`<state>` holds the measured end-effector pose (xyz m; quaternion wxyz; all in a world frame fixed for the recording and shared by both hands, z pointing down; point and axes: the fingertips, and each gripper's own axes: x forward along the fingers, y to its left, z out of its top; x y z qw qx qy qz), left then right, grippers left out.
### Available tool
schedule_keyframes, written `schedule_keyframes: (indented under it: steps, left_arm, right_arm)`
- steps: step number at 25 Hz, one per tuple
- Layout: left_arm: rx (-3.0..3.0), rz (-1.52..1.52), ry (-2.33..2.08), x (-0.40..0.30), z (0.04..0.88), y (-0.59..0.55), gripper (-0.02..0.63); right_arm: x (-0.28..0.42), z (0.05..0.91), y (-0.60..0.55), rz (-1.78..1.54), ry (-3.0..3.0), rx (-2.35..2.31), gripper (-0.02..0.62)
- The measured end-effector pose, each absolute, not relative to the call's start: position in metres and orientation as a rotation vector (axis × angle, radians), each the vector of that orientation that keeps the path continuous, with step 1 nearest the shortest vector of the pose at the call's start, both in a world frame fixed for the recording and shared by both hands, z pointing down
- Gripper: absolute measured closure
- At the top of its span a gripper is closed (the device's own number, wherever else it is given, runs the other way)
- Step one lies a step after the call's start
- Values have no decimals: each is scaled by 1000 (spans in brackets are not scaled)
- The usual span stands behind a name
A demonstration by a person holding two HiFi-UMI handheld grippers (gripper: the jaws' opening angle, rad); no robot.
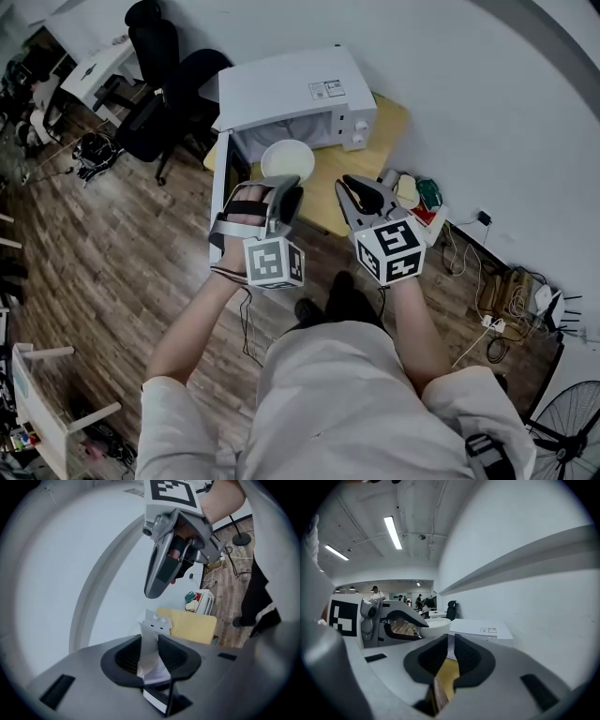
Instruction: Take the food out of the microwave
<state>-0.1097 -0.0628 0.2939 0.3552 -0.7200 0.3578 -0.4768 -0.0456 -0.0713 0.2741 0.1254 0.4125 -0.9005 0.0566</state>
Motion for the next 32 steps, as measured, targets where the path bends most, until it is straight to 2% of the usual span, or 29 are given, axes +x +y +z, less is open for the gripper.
schedule_keyframes:
  steps: [15,32]
  left_arm:
    - [-1869,-1245,960,-127,284,-42,495]
    - [-1857,-1261,944,-136,293,-38,495]
  right_arm:
    - [-63,277,-65,157,-2638,1167,595]
    - [-70,281,-57,154,-2635,1141,595]
